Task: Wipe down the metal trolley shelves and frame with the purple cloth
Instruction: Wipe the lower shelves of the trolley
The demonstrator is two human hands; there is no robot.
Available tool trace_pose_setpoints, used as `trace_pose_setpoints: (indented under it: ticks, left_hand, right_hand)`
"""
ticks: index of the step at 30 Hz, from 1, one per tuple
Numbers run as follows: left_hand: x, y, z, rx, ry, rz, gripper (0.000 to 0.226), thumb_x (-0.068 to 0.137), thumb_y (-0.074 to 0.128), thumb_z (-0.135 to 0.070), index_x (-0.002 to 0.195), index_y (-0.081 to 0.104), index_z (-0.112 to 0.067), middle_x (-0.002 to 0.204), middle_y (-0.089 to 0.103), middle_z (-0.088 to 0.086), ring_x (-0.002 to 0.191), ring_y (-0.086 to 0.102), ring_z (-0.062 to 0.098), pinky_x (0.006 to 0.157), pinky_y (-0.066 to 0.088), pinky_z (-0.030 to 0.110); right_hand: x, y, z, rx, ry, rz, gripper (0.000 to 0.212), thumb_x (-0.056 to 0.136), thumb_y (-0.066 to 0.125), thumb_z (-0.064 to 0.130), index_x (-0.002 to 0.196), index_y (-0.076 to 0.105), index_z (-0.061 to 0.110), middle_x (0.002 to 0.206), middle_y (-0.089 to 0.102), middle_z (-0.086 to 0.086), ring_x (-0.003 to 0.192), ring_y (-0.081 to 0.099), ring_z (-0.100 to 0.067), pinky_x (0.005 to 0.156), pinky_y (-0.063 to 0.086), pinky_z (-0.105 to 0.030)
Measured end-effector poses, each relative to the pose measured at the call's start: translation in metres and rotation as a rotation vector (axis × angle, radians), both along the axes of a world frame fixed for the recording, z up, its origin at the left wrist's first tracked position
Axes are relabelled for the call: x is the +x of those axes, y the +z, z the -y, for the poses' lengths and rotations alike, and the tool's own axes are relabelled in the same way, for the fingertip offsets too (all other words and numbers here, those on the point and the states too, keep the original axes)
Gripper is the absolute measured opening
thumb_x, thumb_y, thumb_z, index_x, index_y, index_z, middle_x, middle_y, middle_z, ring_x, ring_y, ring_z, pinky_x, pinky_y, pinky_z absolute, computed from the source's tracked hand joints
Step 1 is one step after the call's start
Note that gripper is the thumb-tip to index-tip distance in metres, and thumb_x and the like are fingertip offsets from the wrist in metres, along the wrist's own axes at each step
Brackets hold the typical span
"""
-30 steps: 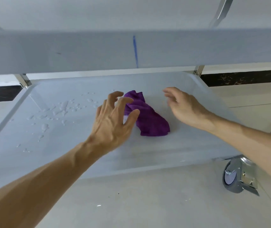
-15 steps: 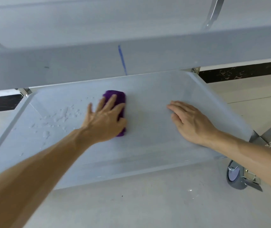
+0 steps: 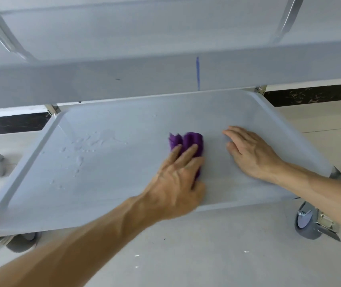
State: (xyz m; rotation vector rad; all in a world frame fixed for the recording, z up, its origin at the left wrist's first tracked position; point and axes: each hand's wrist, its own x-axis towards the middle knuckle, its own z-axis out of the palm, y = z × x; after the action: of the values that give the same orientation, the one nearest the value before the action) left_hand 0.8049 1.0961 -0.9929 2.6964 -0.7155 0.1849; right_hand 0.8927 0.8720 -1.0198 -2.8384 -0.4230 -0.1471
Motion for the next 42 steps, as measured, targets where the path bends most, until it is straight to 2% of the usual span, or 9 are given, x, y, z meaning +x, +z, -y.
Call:
trace_pose_setpoints:
  ticks: [2,6,9,15,18,23,27,32,42]
  left_hand:
    - [-0.013,-0.003,0.004,0.054,-0.060,0.012,0.062,0.084,0.029,-0.032,0.135,0.054,-0.006,0.150,0.043,0.013,0.148,0.023,0.023,0.122,0.014,0.040]
    - [-0.022,0.003,-0.038,0.058,-0.033,-0.022,0.051,0.086,0.043,-0.024,0.134,0.059,-0.016,0.151,0.043,0.003,0.144,0.029,0.018,0.119,0.011,0.017]
    - [-0.021,0.008,-0.089,0.051,0.082,-0.074,0.061,0.078,0.032,-0.033,0.132,0.059,-0.022,0.152,0.040,-0.007,0.140,0.038,0.016,0.115,0.018,0.014]
    - [0.004,0.007,-0.147,0.024,0.466,-0.104,0.047,0.091,0.050,-0.031,0.138,0.047,-0.029,0.156,0.030,0.004,0.138,0.033,0.033,0.111,0.027,0.039]
    - [0.037,0.002,-0.118,-0.022,0.528,-0.112,0.054,0.093,0.059,-0.030,0.144,0.042,-0.025,0.159,0.026,0.003,0.141,0.031,0.032,0.112,0.028,0.038]
    - [0.083,0.001,-0.015,-0.108,0.319,-0.053,0.052,0.092,0.055,-0.019,0.143,0.046,-0.017,0.159,0.028,0.006,0.142,0.031,0.027,0.110,0.018,0.020]
    - [0.093,-0.011,0.046,0.062,0.092,0.073,0.042,0.100,0.041,-0.031,0.139,0.052,-0.018,0.159,0.028,0.008,0.149,0.015,0.029,0.122,0.008,0.037]
    - [0.109,-0.011,0.023,-0.013,0.107,-0.057,0.049,0.097,0.042,-0.014,0.146,0.044,-0.021,0.162,0.022,0.001,0.149,0.016,0.022,0.119,0.009,0.028]
    - [0.099,0.005,-0.144,-0.063,0.651,-0.131,0.055,0.092,0.041,-0.002,0.144,0.047,-0.019,0.159,0.029,0.004,0.144,0.027,0.030,0.120,0.017,0.033]
  right_hand:
    - [-0.001,0.001,0.002,0.007,0.001,0.005,0.045,0.104,0.035,0.025,0.147,0.040,0.013,0.158,0.033,-0.002,0.146,0.026,-0.016,0.117,0.015,-0.027]
    - [-0.004,0.002,0.006,0.021,0.003,0.000,0.045,0.104,0.036,0.026,0.147,0.041,0.015,0.157,0.034,0.000,0.146,0.027,-0.015,0.117,0.015,-0.026]
    - [-0.005,0.003,0.005,0.022,-0.002,-0.004,0.045,0.104,0.036,0.026,0.148,0.040,0.016,0.158,0.033,0.000,0.146,0.026,-0.015,0.117,0.014,-0.025]
    - [-0.010,0.004,-0.001,0.049,-0.053,-0.025,0.048,0.105,0.032,0.028,0.151,0.032,0.013,0.160,0.028,-0.001,0.147,0.021,-0.015,0.116,0.012,-0.023]
    - [-0.010,0.003,-0.003,0.056,-0.066,-0.022,0.049,0.105,0.032,0.027,0.151,0.031,0.011,0.160,0.027,-0.003,0.147,0.019,-0.015,0.115,0.010,-0.021]
    - [-0.009,0.001,-0.002,0.036,-0.050,0.028,0.047,0.105,0.034,0.024,0.149,0.036,0.009,0.159,0.031,-0.005,0.146,0.023,-0.016,0.114,0.009,-0.019]
    - [-0.007,-0.002,0.003,0.024,-0.032,0.070,0.046,0.105,0.035,0.024,0.148,0.039,0.008,0.157,0.036,-0.006,0.145,0.028,-0.018,0.113,0.008,-0.016]
    - [-0.003,-0.005,0.006,0.026,-0.024,0.046,0.046,0.105,0.033,0.025,0.148,0.040,0.010,0.158,0.034,-0.003,0.146,0.026,-0.017,0.118,0.012,-0.023]
    - [-0.007,-0.001,0.005,0.035,-0.044,0.004,0.046,0.104,0.033,0.025,0.148,0.039,0.012,0.158,0.034,0.000,0.146,0.026,-0.014,0.117,0.015,-0.024]
